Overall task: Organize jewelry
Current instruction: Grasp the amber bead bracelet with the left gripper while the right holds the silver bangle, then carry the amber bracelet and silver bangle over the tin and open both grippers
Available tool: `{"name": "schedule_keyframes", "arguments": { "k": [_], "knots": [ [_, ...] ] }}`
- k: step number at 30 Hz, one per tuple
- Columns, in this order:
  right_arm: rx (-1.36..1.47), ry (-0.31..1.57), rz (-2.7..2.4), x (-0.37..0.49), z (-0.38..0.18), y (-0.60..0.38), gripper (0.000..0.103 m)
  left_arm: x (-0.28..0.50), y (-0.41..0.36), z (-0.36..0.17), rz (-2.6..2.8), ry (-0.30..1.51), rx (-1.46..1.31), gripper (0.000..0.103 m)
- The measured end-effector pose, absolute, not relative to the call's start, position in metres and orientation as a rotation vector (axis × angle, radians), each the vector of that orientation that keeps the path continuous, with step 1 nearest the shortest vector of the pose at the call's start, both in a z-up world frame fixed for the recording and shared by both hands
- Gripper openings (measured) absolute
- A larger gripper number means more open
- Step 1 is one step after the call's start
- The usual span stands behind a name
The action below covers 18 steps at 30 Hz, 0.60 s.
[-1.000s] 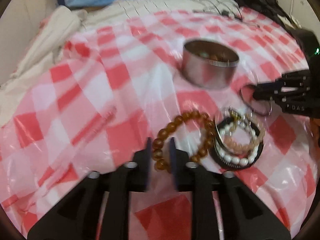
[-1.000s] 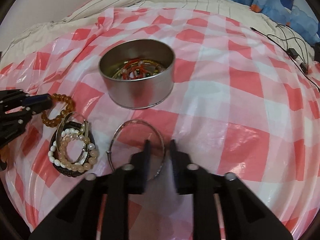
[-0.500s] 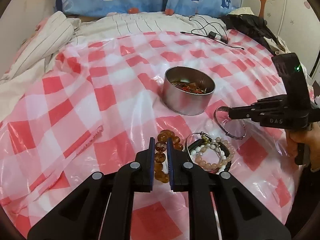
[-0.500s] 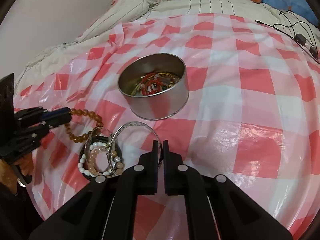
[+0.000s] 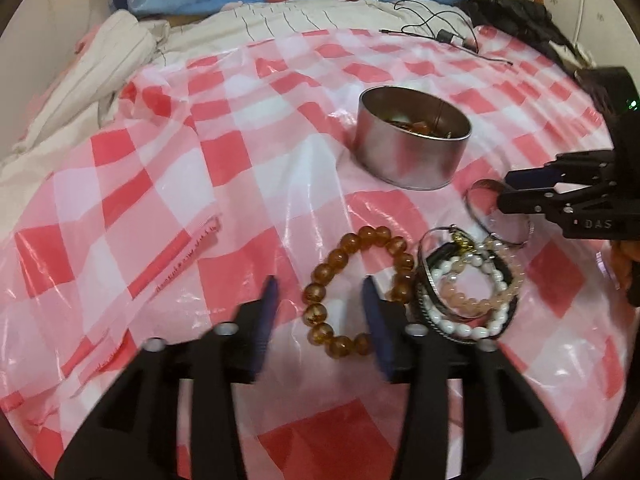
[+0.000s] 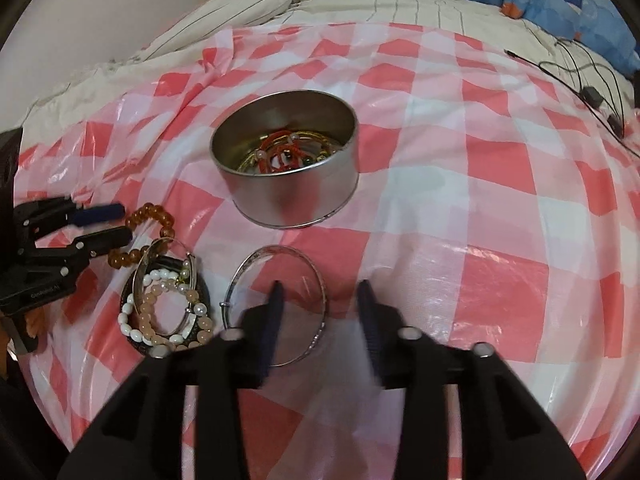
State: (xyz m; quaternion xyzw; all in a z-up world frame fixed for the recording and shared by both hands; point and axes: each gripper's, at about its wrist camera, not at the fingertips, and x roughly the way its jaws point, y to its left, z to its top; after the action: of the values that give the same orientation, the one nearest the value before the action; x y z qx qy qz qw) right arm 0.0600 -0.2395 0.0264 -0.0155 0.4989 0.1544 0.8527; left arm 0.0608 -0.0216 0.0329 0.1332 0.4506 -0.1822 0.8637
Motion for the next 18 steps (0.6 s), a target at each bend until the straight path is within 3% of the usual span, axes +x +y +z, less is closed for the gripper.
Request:
{"name": "schedule_keyframes", "arguments": {
  "k": [2,3,4,5,6,7,18],
  "knots": [
    [-0.089,1.062,0.311,0.059,0.021,-0.233,0.039,0.062,-0.027,0.026,-0.375,0.956,0.33,0.044],
    [-0.106,1.063,0.308,0.059,0.02,-0.231,0.038,0.062,-0.028,0.024,-0.376,0.964,0.341,0.035],
    [-0.093,1.067,0.32,0.059,0.02,-0.231,0.033,0.062,-0.03,0.023,-0.397,0.978,0.337,0.017],
    [-0.075,1.072,0.326,0.059,0.02,-0.234,0.018,0.062,-0.032,0.023,-0.411,0.987,0.336,0.01],
    [-0.06,1.071,0.322,0.06,0.021,-0.237,0.009,0.06,-0.035,0.025,-0.413,0.982,0.353,0.01],
    [-0.024,1.069,0.33,0.06,0.022,-0.241,0.008,0.059,-0.036,0.028,-0.428,0.977,0.34,0.01],
    [0.43,0.949,0.525,0.063,0.047,-0.281,0.007,0.05,-0.024,0.081,-0.542,0.855,0.069,0.01]
  ]
}}
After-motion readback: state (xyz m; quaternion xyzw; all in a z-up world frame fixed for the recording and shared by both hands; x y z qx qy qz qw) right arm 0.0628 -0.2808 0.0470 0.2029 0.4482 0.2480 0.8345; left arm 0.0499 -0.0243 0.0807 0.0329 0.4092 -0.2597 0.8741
